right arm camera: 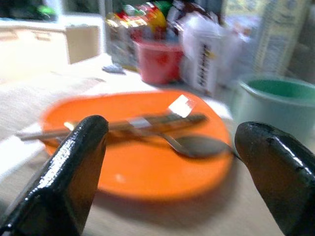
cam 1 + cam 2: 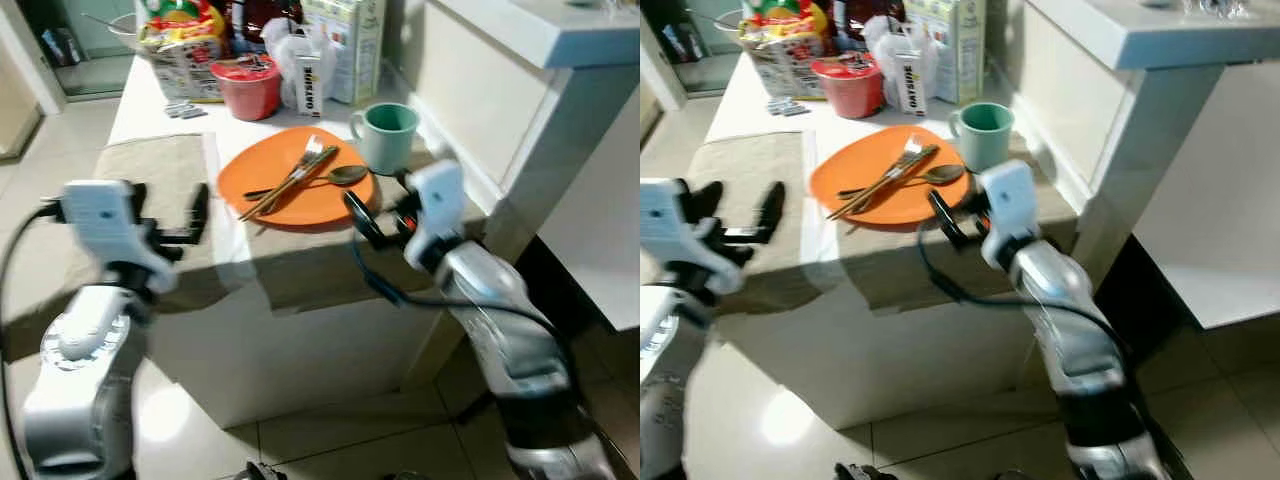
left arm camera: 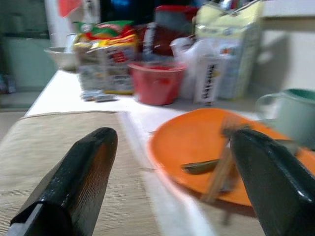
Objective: Setting the table
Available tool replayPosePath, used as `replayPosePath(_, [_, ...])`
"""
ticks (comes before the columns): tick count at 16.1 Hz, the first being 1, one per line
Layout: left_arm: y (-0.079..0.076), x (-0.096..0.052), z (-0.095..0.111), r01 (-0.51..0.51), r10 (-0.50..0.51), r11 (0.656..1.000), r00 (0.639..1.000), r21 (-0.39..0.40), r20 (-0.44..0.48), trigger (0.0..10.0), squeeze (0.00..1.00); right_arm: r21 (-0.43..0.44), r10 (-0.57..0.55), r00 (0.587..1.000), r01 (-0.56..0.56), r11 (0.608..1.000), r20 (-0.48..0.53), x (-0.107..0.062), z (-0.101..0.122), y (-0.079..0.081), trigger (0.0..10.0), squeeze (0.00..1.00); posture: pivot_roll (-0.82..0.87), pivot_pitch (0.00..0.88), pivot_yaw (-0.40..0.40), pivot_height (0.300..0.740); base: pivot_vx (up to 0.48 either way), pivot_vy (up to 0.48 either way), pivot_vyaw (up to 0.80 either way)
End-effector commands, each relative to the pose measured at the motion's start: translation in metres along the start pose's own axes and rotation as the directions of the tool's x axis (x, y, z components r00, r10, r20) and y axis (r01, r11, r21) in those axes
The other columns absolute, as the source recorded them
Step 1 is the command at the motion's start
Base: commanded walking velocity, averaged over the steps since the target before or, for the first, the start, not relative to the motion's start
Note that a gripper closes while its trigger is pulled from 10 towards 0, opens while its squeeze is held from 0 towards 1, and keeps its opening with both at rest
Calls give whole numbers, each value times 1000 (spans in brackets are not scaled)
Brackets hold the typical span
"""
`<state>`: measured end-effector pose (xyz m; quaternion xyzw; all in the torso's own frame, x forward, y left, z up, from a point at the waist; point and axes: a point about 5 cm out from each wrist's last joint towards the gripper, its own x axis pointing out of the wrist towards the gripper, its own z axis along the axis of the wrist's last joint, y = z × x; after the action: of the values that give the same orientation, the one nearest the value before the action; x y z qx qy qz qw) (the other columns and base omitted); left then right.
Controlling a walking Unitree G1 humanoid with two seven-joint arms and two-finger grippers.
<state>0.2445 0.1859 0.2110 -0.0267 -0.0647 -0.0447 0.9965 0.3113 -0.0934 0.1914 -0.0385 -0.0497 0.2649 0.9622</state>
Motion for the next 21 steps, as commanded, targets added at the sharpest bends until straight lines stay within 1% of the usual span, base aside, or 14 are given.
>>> replayPosePath(1, [-4, -5, 6, -6, 6, 1000, 1000, 23, 18, 10000, 1000, 1, 15, 1000, -15, 1000, 9, 10, 0, -1, 10000, 0, 60, 18, 25, 740, 0, 0, 0])
replayPosePath(2, [-5, -8, 6, -7, 7, 1000, 1000, 19, 10, 10000, 725, 4, 22, 1000, -23, 1000, 10, 22, 1, -3, 10000, 0, 86, 23, 19, 740, 0, 0, 0])
replayPosePath(3, [-6, -12, 6, -12, 12, 1000, 1000, 20, 5, 10000, 0, 13, 23, 1000, -23, 1000, 12, 26, 1, -5, 10000, 0, 101, 23, 18, 740, 0, 0, 0])
replayPosePath(5, [1, -15, 9, -49, 48, 997, 999, 60, 11, 10000, 0, 12, 12, 1000, -12, 1000, 20, 35, 0, -10, 10000, 0, 124, 23, 15, 740, 0, 0, 0])
replayPosePath(6, [1, -14, 8, -48, 48, 996, 999, 68, 2, 10000, 0, 6, 9, 1000, -9, 1000, 27, 35, 0, -10, 10000, 0, 125, 23, 14, 740, 0, 0, 0])
replayPosePath(7, [1, -13, 4, -42, 44, 996, 999, 83, -18, 10000, 0, -24, 7, 999, -6, 1000, 45, 36, 0, -8, 10000, 0, 125, 24, 14, 740, 0, 0, 0])
replayPosePath(9, [-2, -12, -3, -41, 47, 993, 998, 109, -51, 10000, 0, -42, -6, 998, 8, 999, 57, 35, -4, -4, 10000, 0, 119, 31, 12, 740, 0, 0, 0])
replayPosePath(11, [-2, -12, -7, -75, 80, 994, 995, 80, -67, 10000, 0, -15, -10, 998, 11, 1000, 62, 36, -7, -1, 10000, 0, 113, 38, 8, 740, 124, -204, 0])
replayPosePath(12, [-3, -12, -11, -92, 98, 993, 992, 74, -80, 10000, 0, -60, -23, 999, 25, 998, 39, 36, -10, -1, 10000, 0, 110, 40, 7, 740, 322, -349, 725])
replayPosePath(15, [-9, -12, -14, -91, 98, 992, 992, 83, -81, 10000, 0, -70, -34, 999, 35, 997, 22, 38, -13, -2, 10000, 0, 111, 53, -8, 740, 325, -349, 690])
replayPosePath(16, [-8, -12, -14, -114, 119, 991, 990, 73, -78, 10000, 0, -74, -45, 999, 46, 996, 19, 38, -14, -5, 10000, 0, 112, 55, -14, 740, 341, -334, 0])
replayPosePath(17, [-7, -12, -14, -140, 143, 989, 987, 54, -72, 10000, 0, -83, -50, 999, 51, 995, 18, 39, -13, -7, 10000, 0, 112, 55, -17, 740, 0, 0, 0])
replayPosePath(20, [-9, -12, -15, -156, 161, 985, 985, 72, -69, 10000, 0, -95, -37, 999, 39, 995, 27, 40, -12, -6, 10000, 0, 112, 52, -26, 740, 0, 0, 0])
replayPosePath(21, [-10, -11, -15, -154, 159, 985, 985, 78, -66, 10000, 0, -90, -46, 998, 49, 995, 36, 40, -11, -6, 10000, 0, 110, 51, -25, 740, 0, 0, 725])
